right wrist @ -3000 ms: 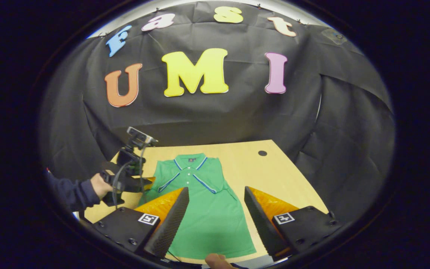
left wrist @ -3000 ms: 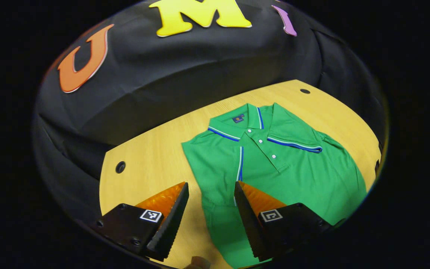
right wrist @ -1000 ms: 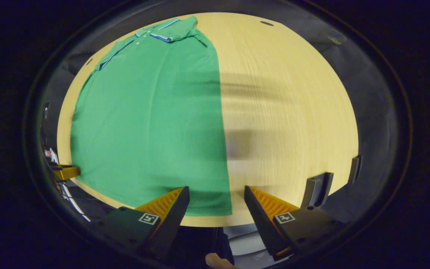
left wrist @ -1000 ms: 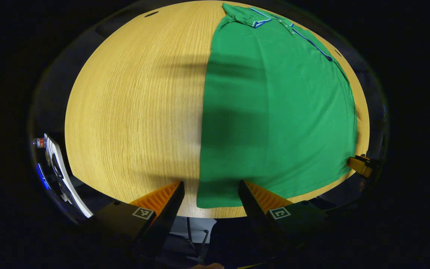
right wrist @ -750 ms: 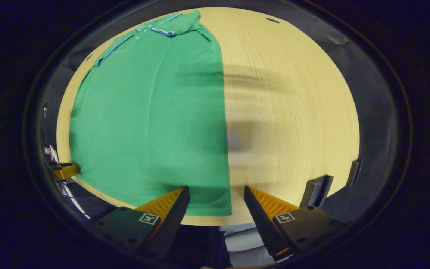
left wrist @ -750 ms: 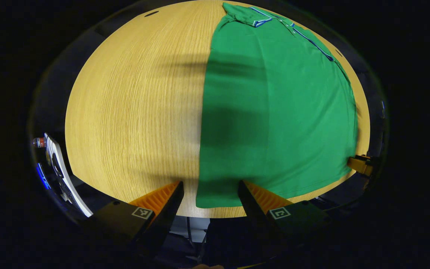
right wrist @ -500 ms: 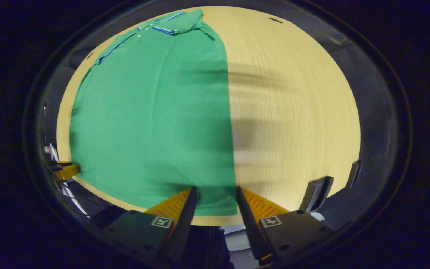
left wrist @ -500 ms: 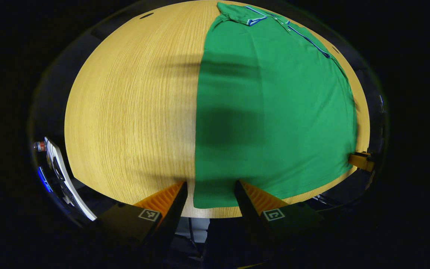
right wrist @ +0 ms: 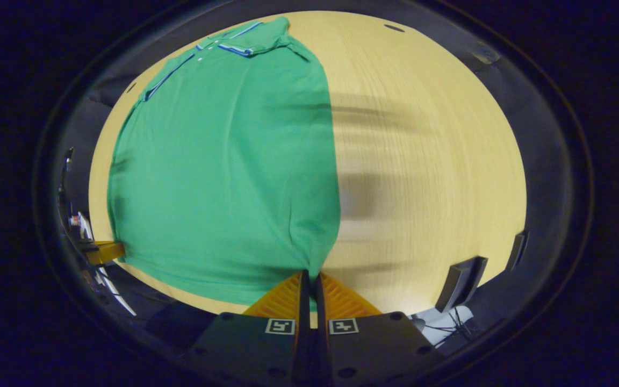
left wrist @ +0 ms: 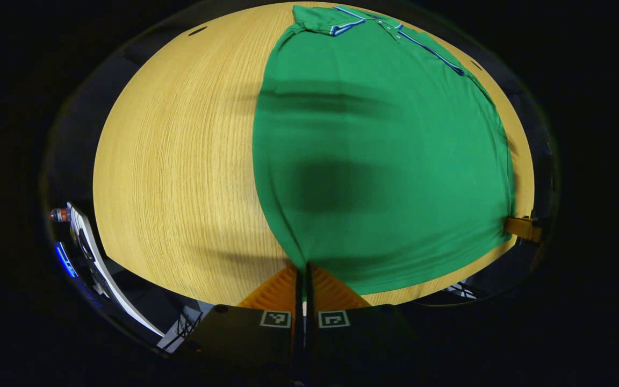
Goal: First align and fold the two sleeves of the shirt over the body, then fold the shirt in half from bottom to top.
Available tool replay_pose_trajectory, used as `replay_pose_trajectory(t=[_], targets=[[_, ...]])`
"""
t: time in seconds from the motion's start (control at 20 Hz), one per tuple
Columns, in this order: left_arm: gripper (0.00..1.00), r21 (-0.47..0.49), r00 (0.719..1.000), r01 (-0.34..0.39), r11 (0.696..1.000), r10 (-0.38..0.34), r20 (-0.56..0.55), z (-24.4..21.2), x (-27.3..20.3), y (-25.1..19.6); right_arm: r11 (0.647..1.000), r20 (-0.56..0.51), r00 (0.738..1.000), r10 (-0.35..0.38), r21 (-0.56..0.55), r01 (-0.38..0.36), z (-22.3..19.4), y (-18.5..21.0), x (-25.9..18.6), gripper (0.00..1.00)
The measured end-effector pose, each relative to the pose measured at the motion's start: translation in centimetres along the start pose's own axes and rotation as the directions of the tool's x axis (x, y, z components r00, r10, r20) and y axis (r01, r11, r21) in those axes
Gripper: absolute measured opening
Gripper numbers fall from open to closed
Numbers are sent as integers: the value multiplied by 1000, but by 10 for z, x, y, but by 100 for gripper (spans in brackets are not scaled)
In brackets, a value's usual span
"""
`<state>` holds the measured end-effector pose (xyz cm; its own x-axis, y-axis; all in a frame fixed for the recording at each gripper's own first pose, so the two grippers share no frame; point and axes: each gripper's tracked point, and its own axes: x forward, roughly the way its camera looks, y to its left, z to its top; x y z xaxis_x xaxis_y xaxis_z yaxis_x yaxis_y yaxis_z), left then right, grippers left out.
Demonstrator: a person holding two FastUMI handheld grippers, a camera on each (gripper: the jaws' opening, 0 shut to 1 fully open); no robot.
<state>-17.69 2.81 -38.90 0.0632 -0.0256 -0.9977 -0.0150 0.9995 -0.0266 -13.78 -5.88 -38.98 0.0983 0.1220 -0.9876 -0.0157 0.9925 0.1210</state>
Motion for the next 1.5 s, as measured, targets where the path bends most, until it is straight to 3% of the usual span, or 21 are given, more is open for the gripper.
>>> replay_pose_trajectory(t=[0.35, 0.45, 0.6, 0.85, 1.1, 1.5], targets=[[3, 2, 999, 49, 999, -49, 5, -1, 0, 0, 1000, 10, 1000, -6, -27, 6, 6, 1, 3, 8], [3, 13, 998, 52, 999, -52, 22, 2, -1, -1, 1000, -11, 1000, 1, -25, -2, 1, 3, 0, 0], [3, 3, 997, 69, 998, -69, 29, 5, -1, -4, 1000, -11, 1000, 7, -13, -7, 2, 4, -2, 2], [3, 11, 987, 69, 998, -70, 142, 27, -49, -2, 997, 58, 996, 73, 29, -75, 9, 12, -39, 2], [3, 19, 965, 74, 997, -77, 252, 64, -103, 3, 994, 212, 971, 108, -3, -109, 51, 18, -107, 0], [3, 13, 914, 71, 997, -71, 399, 154, -150, 19, 993, 405, 910, 89, -109, -49, 141, 33, -170, 0]])
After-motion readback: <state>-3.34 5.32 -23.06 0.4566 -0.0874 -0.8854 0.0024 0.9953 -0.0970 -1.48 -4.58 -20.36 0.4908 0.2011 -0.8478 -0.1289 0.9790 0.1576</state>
